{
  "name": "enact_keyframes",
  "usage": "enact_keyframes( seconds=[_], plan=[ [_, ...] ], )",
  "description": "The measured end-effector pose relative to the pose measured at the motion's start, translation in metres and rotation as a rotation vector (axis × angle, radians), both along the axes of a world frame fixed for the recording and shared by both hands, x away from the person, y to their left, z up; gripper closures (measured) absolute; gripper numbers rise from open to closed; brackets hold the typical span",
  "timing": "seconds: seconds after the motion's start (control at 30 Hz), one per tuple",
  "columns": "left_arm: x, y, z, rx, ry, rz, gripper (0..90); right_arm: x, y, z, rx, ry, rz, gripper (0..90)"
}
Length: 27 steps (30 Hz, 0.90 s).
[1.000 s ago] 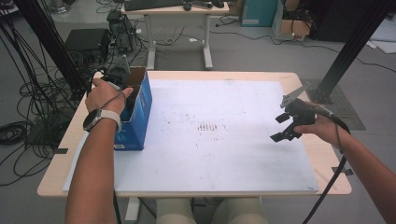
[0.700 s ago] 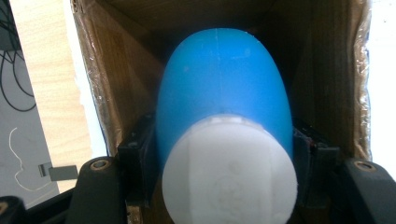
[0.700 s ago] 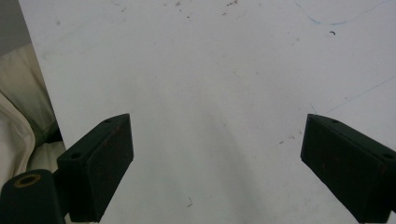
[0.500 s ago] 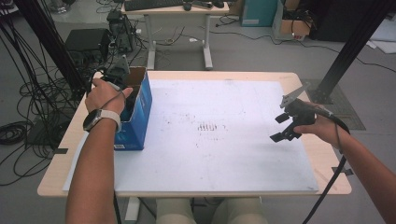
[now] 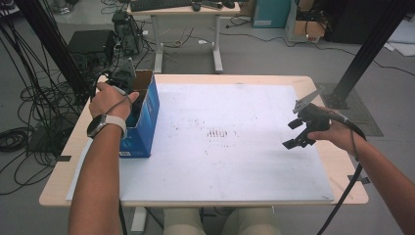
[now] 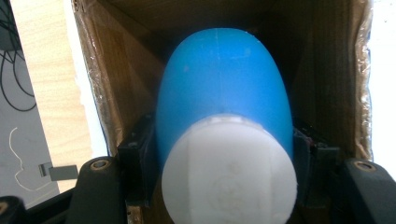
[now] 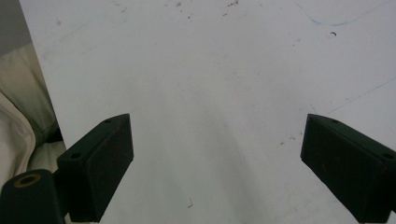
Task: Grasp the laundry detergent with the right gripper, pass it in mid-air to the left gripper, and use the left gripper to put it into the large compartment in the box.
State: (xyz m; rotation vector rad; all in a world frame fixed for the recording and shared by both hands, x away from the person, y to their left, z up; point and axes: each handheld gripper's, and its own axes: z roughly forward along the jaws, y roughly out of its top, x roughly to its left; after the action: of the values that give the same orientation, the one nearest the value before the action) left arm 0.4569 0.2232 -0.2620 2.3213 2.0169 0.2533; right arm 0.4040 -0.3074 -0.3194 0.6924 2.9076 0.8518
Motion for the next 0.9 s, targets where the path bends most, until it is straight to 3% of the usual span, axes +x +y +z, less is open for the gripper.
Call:
enact_keyframes(
  seconds=[0.13, 0.9],
  plan=[
    [0.0, -0.0001, -0.0001, 0.001, -0.001, 0.0, 37.1, 0.0007, -0.0004, 0.0019, -0.026, 0.005, 0.015, 9.4],
    [0.0, -0.0001, -0.0008, 0.003, -0.009, 0.0, 37.1, 0.0005, -0.001, 0.002, -0.024, 0.005, 0.01, 9.4]
  ],
)
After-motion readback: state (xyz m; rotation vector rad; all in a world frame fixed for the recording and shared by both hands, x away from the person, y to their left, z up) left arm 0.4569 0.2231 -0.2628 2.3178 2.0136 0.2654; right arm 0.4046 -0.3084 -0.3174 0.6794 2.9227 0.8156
